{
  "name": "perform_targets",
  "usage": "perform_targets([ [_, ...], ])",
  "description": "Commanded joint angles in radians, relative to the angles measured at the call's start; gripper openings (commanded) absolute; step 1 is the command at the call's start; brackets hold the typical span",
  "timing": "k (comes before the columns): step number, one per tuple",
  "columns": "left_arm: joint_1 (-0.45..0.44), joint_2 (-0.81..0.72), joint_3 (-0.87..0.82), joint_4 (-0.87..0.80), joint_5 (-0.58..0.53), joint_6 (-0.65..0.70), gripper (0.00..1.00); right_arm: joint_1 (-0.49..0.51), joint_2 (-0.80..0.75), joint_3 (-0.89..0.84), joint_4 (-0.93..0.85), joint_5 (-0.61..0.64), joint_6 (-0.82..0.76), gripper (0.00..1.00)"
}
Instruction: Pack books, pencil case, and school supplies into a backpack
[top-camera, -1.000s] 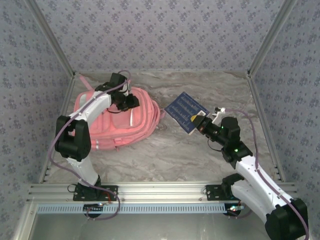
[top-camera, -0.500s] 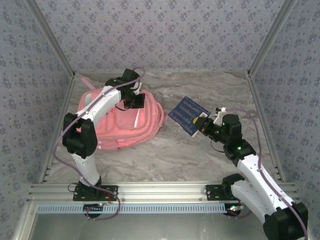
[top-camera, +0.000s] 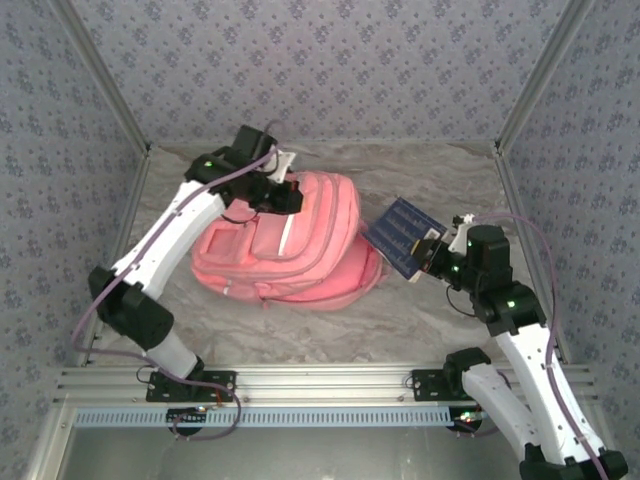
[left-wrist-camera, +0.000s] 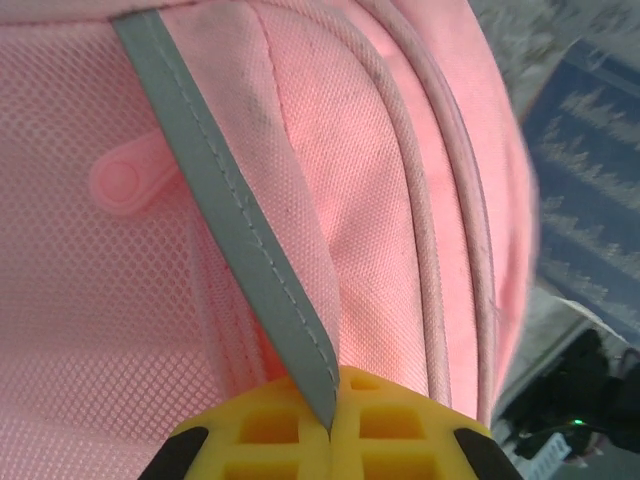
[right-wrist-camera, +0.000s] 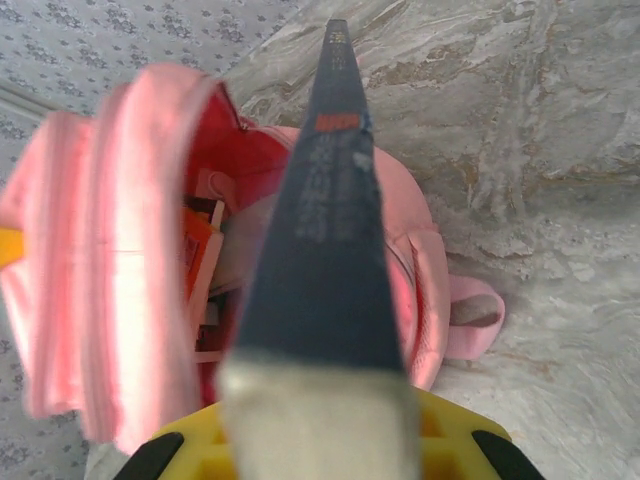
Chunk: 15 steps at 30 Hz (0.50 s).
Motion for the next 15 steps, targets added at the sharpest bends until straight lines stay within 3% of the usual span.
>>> perform_targets([
  [1,0.043,-0.081,0.039,0.04,0.157,0.014,0.0,-0.02,-0.021,0.037,-0.051,-0.071,-0.042,0.0],
  [4,0.072,-0.074,0.081,0.019,0.251,0.022,0.0,-0.038,-0.02,-0.016,0.078,-0.263,-0.008,0.0],
  [8,0.083,-0.058,0.113,0.005,0.357,0.038,0.0,-0.041,-0.004,-0.143,0.409,-0.49,0.151,0.0],
  [12,0.086,-0.06,0.115,0.014,0.396,0.041,0.0,-0.028,0.04,-0.235,0.747,-0.595,0.33,0.0],
  [15,0.098,-0.068,0.104,0.036,0.441,0.023,0.0,0.001,0.073,-0.266,0.876,-0.612,0.4,0.0],
])
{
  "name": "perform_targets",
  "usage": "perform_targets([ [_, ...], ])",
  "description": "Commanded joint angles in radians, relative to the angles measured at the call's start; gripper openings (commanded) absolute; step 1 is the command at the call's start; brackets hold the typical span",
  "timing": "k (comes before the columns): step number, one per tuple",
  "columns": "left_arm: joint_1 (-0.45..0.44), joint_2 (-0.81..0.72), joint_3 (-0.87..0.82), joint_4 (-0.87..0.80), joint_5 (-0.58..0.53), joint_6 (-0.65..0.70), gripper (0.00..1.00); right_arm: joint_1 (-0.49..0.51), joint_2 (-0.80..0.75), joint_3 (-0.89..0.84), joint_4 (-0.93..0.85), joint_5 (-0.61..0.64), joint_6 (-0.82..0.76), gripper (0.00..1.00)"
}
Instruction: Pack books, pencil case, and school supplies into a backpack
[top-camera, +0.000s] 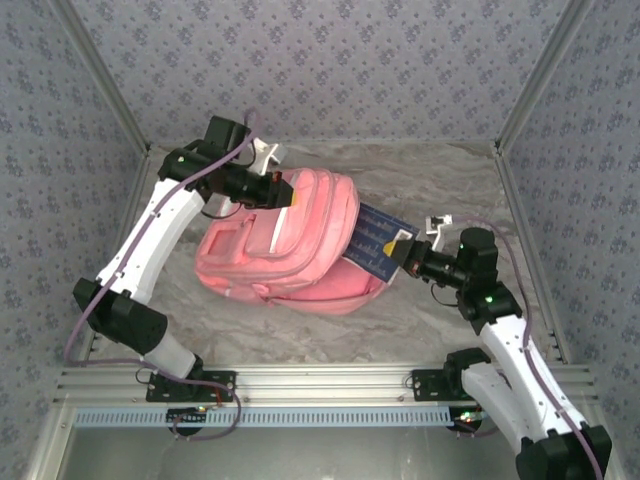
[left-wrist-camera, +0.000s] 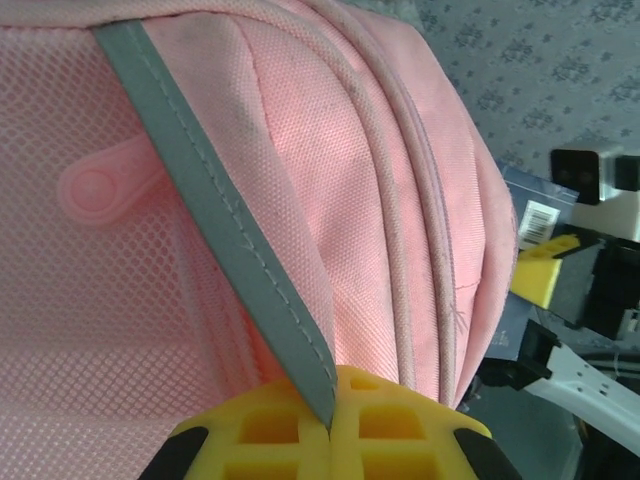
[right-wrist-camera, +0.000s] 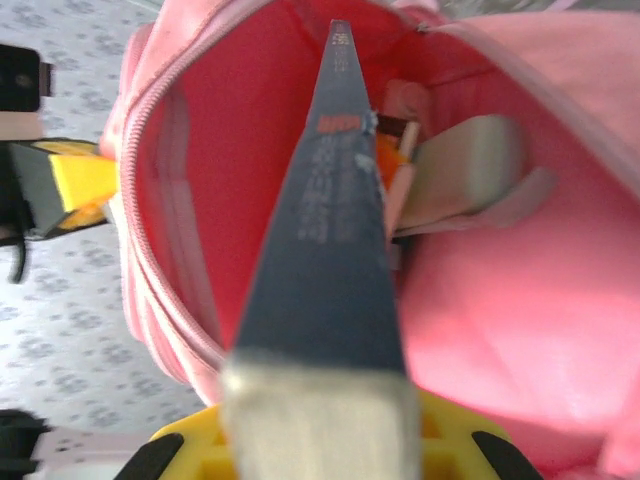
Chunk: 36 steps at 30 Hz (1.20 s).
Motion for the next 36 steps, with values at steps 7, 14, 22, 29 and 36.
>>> perform_targets([
  [7,0.015,-0.061,0.056,0.148,0.24,-0.047,0.0,0.195,0.171,0.007,0.461,-0.049,0.145,0.0],
  [14,0.016,-0.083,0.064,0.177,0.266,-0.082,0.0,0.367,0.384,0.124,0.304,0.204,0.011,0.0],
  [22,0.04,-0.094,0.064,0.215,0.285,-0.123,0.0,0.407,0.533,0.185,0.118,0.398,-0.099,0.0],
  [29,0.041,-0.082,0.068,0.247,0.317,-0.151,0.0,0.417,0.609,0.198,0.068,0.406,-0.167,0.0],
  [36,0.025,-0.065,0.072,0.254,0.335,-0.151,0.0,0.484,0.655,0.264,0.22,0.322,-0.108,0.0],
])
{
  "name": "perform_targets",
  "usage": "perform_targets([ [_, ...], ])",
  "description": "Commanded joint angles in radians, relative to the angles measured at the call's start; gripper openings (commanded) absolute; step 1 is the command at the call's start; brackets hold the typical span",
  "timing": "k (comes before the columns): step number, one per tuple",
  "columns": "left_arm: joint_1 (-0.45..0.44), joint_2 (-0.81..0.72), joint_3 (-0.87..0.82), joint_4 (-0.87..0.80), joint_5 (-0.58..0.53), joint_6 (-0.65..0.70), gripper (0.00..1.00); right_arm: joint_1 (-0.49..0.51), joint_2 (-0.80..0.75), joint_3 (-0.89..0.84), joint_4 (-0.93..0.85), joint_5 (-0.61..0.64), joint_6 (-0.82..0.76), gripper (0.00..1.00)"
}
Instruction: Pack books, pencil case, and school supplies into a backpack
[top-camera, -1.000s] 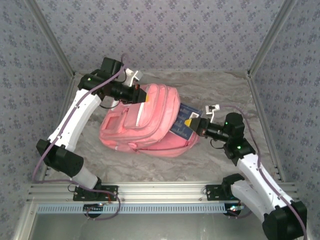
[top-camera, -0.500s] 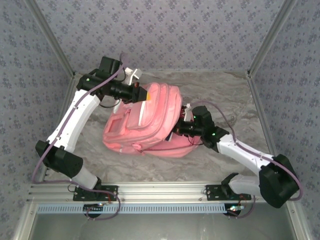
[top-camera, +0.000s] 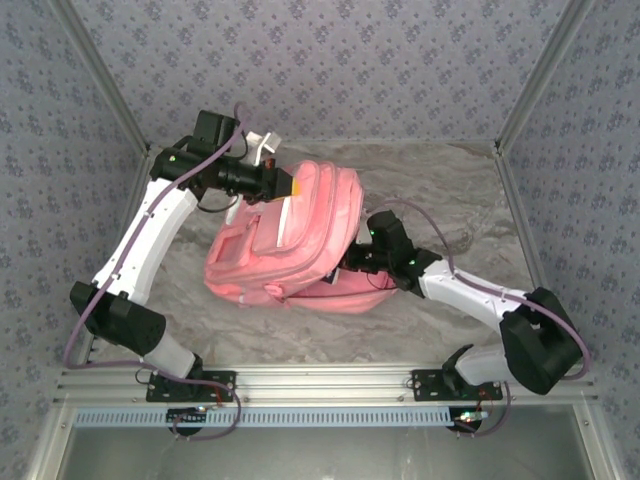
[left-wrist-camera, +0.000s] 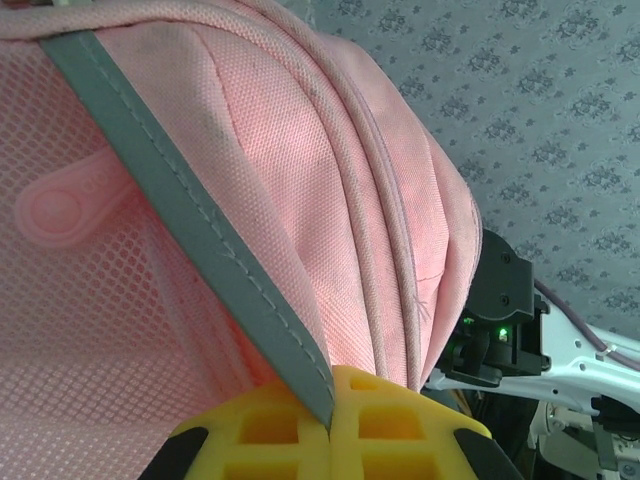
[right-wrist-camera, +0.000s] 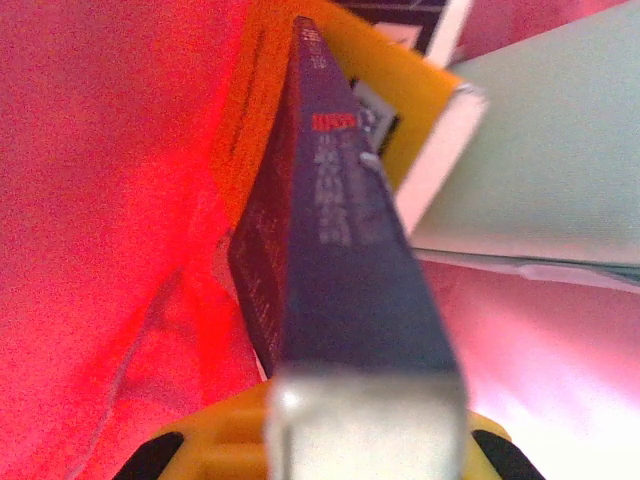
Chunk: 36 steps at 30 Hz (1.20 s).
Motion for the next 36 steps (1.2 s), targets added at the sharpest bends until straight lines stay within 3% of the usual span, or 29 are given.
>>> perform_targets([
  [1,-0.017,-0.049,0.074,0.164,0.149,0.001,0.0,0.038,0.06,0.08,0.034,-0.02,0.037,0.01],
  [2,-0.019,-0.046,0.078,0.164,0.147,0.0,0.0,0.048,0.086,0.108,0.018,0.004,0.063,0.09],
  [5,-0.022,-0.04,0.087,0.164,0.141,-0.005,0.0,0.074,0.182,0.178,-0.031,0.037,0.081,0.14],
  [11,-0.023,-0.034,0.088,0.171,0.142,-0.011,0.0,0.115,0.385,0.234,0.191,0.038,0.262,0.29],
  [15,-0.018,-0.038,0.081,0.165,0.139,-0.002,0.0,0.141,0.446,0.258,0.301,0.028,0.25,0.46],
  [20,0.015,-0.057,0.04,0.18,0.127,-0.014,0.0,0.136,0.276,0.14,0.306,0.121,0.121,0.82],
  [31,0.042,-0.082,-0.032,0.168,0.05,0.001,0.0,0.063,-0.194,-0.166,0.062,0.359,-0.041,0.81],
  [36,0.015,-0.073,-0.09,0.181,0.008,0.005,0.0,0.02,-0.46,-0.223,-0.147,0.473,-0.174,0.82],
])
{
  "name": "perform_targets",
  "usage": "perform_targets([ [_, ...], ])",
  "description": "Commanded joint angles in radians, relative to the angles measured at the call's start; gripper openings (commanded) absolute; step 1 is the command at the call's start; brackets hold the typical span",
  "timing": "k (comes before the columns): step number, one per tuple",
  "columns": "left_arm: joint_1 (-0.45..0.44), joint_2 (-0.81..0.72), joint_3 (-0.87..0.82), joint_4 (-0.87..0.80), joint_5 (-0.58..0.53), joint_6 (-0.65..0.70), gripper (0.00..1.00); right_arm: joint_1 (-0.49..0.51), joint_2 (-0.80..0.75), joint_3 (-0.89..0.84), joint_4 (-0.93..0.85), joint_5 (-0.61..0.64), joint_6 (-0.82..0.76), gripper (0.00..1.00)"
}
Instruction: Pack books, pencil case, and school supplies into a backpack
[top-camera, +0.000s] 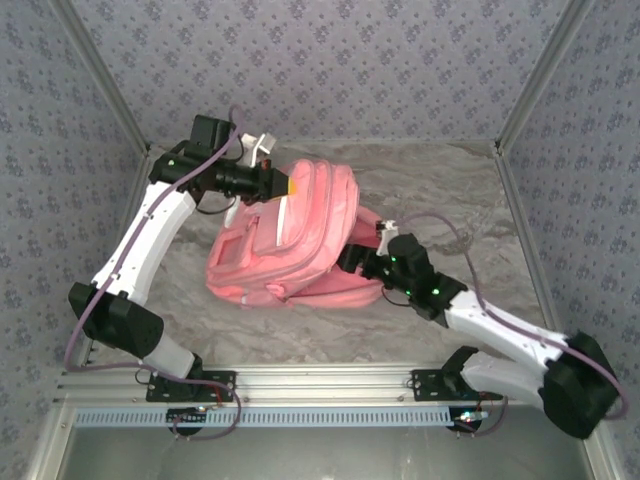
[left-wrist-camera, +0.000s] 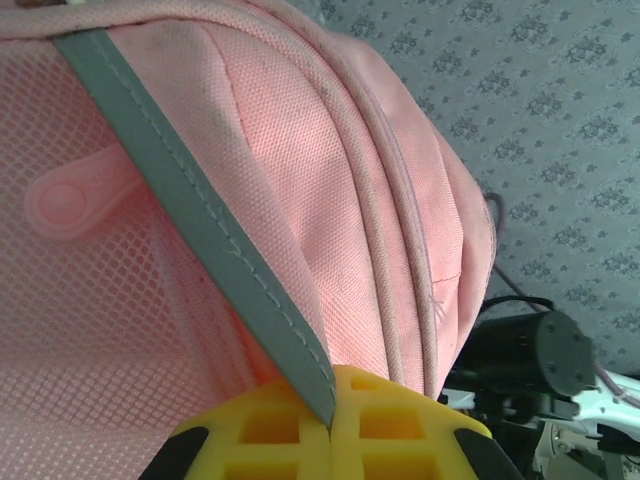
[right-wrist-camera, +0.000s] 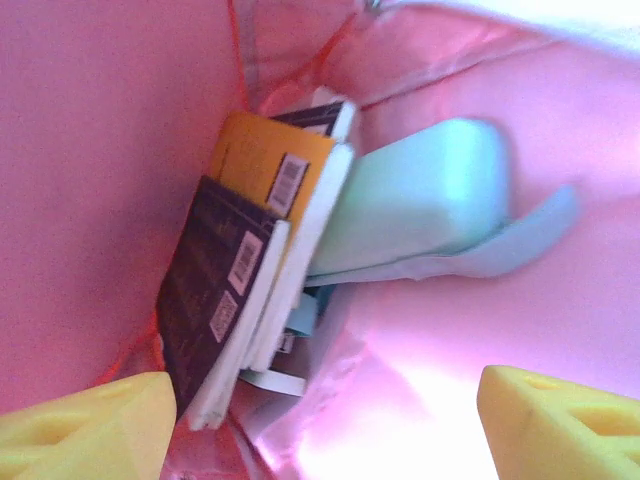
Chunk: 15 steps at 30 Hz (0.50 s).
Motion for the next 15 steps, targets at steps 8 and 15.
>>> perform_targets([
  [8,-0.099,-0.006,-0.054,0.092,-0.012,0.055,0.0,-0.128,-0.427,-0.13,-0.195,0.141,-0.28,0.91],
  [15,-0.162,-0.001,-0.066,-0.005,-0.105,0.112,0.0,-0.31,-0.38,-0.089,-0.285,0.018,-0.199,0.82],
])
